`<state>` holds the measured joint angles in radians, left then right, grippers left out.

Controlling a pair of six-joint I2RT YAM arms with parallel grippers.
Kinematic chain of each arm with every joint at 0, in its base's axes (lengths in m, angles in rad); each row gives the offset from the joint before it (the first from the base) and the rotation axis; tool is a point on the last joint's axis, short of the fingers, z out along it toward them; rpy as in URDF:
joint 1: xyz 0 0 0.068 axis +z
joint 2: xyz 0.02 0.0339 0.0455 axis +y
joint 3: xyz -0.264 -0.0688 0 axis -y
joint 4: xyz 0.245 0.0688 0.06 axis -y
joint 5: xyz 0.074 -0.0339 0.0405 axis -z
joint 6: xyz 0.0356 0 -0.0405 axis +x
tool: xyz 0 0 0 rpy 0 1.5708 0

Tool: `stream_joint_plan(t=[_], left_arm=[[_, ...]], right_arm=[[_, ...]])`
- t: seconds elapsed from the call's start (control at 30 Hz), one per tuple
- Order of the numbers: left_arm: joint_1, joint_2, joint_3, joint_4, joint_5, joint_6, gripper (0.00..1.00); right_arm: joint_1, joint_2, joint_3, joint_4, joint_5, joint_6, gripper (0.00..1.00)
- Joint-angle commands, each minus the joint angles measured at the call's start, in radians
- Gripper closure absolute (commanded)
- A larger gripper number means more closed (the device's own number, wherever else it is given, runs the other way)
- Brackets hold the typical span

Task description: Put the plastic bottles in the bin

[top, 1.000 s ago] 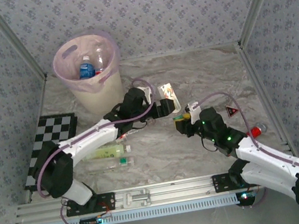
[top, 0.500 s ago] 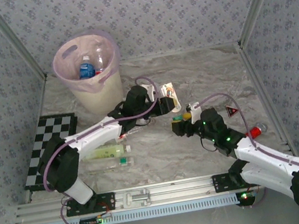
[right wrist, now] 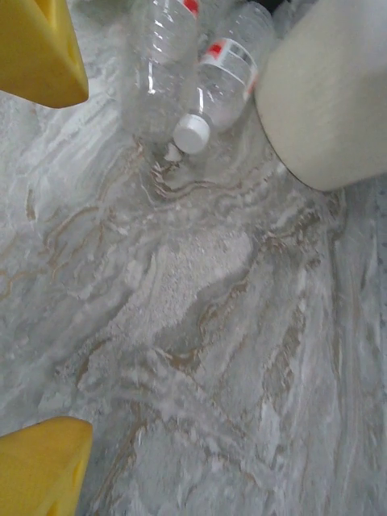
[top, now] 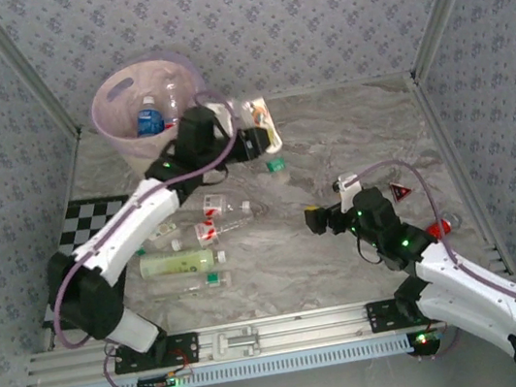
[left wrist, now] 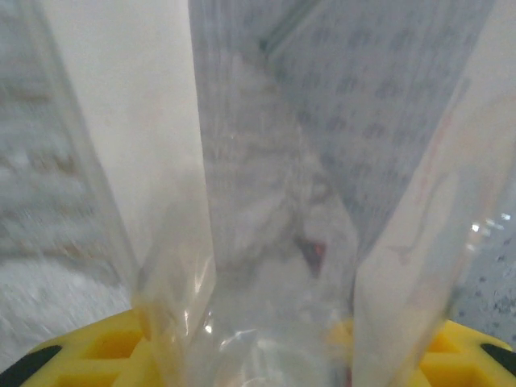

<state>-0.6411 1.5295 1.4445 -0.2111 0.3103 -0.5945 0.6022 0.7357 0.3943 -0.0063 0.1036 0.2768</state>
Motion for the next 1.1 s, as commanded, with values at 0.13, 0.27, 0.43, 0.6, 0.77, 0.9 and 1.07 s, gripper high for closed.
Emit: stream_joint_plan(t=[0.13,0.27,0.43,0.6,0.77,0.9,1.07], left_arm=[[0.121,-0.085,0.253,-0.205,-0.096,0.227,0.75],[0.256,-0.084,0.335,-0.223,-0.096,0.224,0.87],[0.431,-0.056,0.399,-0.255,-0.16,0.241,0.96],[0.541,0.071,0.567,-0.434,-0.21,0.341,0.99],[0.569,0.237,0.709,-0.61,-0.218,0.475,1.0],[0.568,0.368,0.809,-0.723,-0.214,0.533,1.0],[0.568,0.491,0.886,-0.82,-0.163,0.569,0.95]], right_arm=[[-0.024,-0.055,-0.023,-0.072,0.091,0.058,0.0],[-0.027,-0.056,-0.021,-0.074,0.089,0.075,0.0],[-0.034,-0.048,-0.01,-0.076,0.081,0.069,0.0],[-0.035,-0.066,-0.007,-0.106,0.071,0.069,0.0],[-0.037,-0.087,-0.023,-0.111,0.07,0.076,0.0],[-0.038,-0.09,-0.025,-0.114,0.061,0.082,0.0],[-0.037,-0.127,-0.041,-0.135,0.062,0.116,0.0]])
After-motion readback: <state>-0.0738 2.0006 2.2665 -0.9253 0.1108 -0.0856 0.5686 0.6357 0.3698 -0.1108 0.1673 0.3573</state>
